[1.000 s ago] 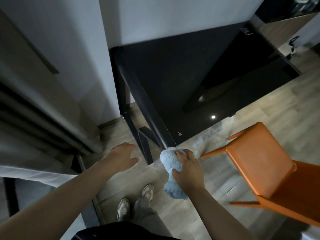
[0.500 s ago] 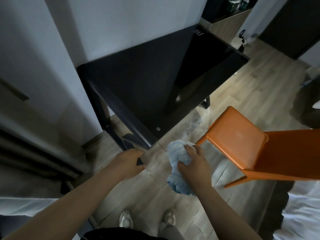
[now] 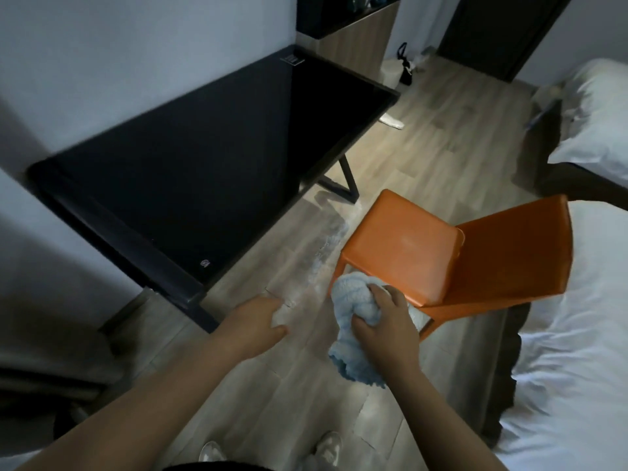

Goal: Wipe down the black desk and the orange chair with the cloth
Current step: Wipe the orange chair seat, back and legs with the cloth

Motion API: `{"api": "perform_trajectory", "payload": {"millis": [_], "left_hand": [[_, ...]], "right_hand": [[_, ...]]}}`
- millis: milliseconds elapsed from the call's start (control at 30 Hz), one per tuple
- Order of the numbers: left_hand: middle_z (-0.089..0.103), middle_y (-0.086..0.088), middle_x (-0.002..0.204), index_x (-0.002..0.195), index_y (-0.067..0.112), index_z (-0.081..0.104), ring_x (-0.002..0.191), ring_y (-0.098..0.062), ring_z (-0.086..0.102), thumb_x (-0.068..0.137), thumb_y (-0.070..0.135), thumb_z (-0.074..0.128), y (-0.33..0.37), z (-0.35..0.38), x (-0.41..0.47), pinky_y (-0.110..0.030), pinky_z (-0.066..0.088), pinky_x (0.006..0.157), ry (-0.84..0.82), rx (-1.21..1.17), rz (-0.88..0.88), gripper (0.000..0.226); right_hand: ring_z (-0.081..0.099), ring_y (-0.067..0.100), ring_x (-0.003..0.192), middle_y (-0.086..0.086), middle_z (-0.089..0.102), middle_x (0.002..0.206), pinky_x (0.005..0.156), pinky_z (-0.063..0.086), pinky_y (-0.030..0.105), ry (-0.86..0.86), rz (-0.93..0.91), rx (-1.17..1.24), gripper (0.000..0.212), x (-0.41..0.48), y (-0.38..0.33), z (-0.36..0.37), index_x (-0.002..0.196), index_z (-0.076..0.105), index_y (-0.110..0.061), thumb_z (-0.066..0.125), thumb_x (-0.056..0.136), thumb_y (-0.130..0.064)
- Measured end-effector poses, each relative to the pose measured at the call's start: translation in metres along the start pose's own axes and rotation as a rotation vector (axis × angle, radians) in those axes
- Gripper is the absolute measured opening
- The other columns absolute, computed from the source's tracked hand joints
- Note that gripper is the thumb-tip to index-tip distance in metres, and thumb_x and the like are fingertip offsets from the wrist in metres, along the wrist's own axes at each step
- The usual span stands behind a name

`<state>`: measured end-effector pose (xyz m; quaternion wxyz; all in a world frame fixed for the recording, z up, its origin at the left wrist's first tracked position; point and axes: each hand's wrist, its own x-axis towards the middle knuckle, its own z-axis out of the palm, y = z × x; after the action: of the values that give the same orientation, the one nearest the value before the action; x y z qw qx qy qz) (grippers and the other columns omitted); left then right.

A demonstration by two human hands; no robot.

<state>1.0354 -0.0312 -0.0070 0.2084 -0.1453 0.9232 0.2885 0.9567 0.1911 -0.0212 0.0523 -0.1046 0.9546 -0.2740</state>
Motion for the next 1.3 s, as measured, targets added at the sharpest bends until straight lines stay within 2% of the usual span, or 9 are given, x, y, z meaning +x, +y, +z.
{"api": "perform_trajectory", "payload": {"millis": [167, 300, 433, 733, 800, 900, 1033, 1133, 1300], "left_hand": [[0.040, 0.003, 0.147, 0.145, 0.024, 0.035, 0.131, -0.012, 0.040, 0.091, 0.044, 0.056, 0.080, 0.033, 0.036, -0.025, 0.032, 0.107, 0.011, -0.067, 0.028, 0.061], [0.041, 0.004, 0.144, 0.145, 0.025, 0.036, 0.128, -0.011, 0.042, 0.091, 0.046, 0.056, 0.128, 0.047, 0.059, -0.024, 0.033, 0.105, 0.019, -0.047, 0.062, 0.061], [0.044, 0.002, 0.143, 0.142, 0.022, 0.041, 0.128, -0.011, 0.044, 0.091, 0.045, 0.056, 0.166, 0.053, 0.085, -0.019, 0.032, 0.099, 0.041, -0.075, 0.085, 0.058], [0.063, 0.014, 0.110, 0.114, 0.028, 0.063, 0.103, -0.005, 0.058, 0.080, 0.068, 0.055, 0.255, 0.069, 0.182, -0.020, 0.045, 0.087, 0.043, -0.453, 0.147, 0.053], [0.061, 0.018, 0.085, 0.094, 0.025, 0.065, 0.084, -0.001, 0.056, 0.077, 0.074, 0.053, 0.278, 0.070, 0.209, -0.012, 0.042, 0.070, 0.031, -0.571, 0.167, 0.052], [0.068, 0.015, 0.086, 0.092, 0.032, 0.072, 0.076, 0.004, 0.060, 0.079, 0.069, 0.053, 0.310, 0.066, 0.250, -0.012, 0.046, 0.066, -0.007, -0.763, 0.153, 0.044], [0.074, 0.008, 0.093, 0.091, 0.038, 0.074, 0.088, -0.009, 0.070, 0.077, 0.065, 0.052, 0.350, 0.057, 0.294, -0.027, 0.056, 0.068, -0.182, -0.940, 0.092, 0.037], [0.072, 0.004, 0.108, 0.103, 0.036, 0.072, 0.101, -0.014, 0.068, 0.079, 0.070, 0.049, 0.372, 0.057, 0.320, -0.038, 0.054, 0.087, -0.298, -1.032, 0.032, 0.047], [0.069, -0.014, 0.114, 0.121, 0.013, 0.063, 0.108, -0.033, 0.065, 0.082, 0.059, 0.054, 0.397, 0.055, 0.356, -0.049, 0.050, 0.095, -0.402, -1.150, -0.082, 0.061]], "right_hand": [[0.052, 0.019, 0.116, -0.002, 0.042, 0.141, 0.082, 0.038, 0.025, 0.042, 0.022, 0.019, 0.054, 0.026, 0.070, -0.050, 0.135, 0.047, -0.025, 0.060, 0.084, -0.032], [0.052, 0.018, 0.114, -0.003, 0.042, 0.141, 0.087, 0.048, 0.033, 0.066, 0.043, 0.052, 0.053, 0.044, 0.111, -0.083, 0.135, 0.045, -0.028, 0.061, 0.085, -0.034], [0.050, 0.015, 0.115, -0.003, 0.043, 0.139, 0.086, 0.042, 0.024, 0.072, 0.031, 0.109, 0.053, 0.061, 0.147, -0.104, 0.134, 0.045, -0.025, 0.063, 0.085, -0.033], [0.042, -0.002, 0.112, -0.016, 0.040, 0.136, 0.083, 0.035, 0.009, 0.043, -0.001, 0.241, 0.055, 0.132, 0.198, -0.139, 0.135, 0.046, -0.033, 0.068, 0.084, -0.029], [0.044, 0.001, 0.117, -0.015, 0.041, 0.138, 0.088, 0.041, 0.017, 0.019, -0.024, 0.248, 0.056, 0.156, 0.206, -0.148, 0.134, 0.048, -0.030, 0.069, 0.082, -0.027], [0.045, 0.005, 0.121, -0.012, 0.041, 0.141, 0.093, 0.047, 0.028, -0.036, -0.027, 0.217, 0.057, 0.193, 0.217, -0.162, 0.136, 0.048, -0.029, 0.068, 0.083, -0.030], [0.046, 0.005, 0.119, -0.011, 0.038, 0.143, 0.091, 0.049, 0.027, -0.084, -0.045, 0.202, 0.058, 0.239, 0.229, -0.175, 0.139, 0.045, -0.030, 0.066, 0.084, -0.033], [0.041, -0.009, 0.113, -0.019, 0.037, 0.138, 0.086, 0.042, 0.012, -0.091, -0.033, 0.268, 0.060, 0.267, 0.240, -0.183, 0.138, 0.042, -0.033, 0.067, 0.083, -0.035], [0.038, -0.021, 0.115, -0.027, 0.039, 0.128, 0.084, 0.035, -0.002, -0.115, -0.051, 0.343, 0.062, 0.309, 0.264, -0.195, 0.136, 0.042, -0.034, 0.070, 0.080, -0.033]]}}
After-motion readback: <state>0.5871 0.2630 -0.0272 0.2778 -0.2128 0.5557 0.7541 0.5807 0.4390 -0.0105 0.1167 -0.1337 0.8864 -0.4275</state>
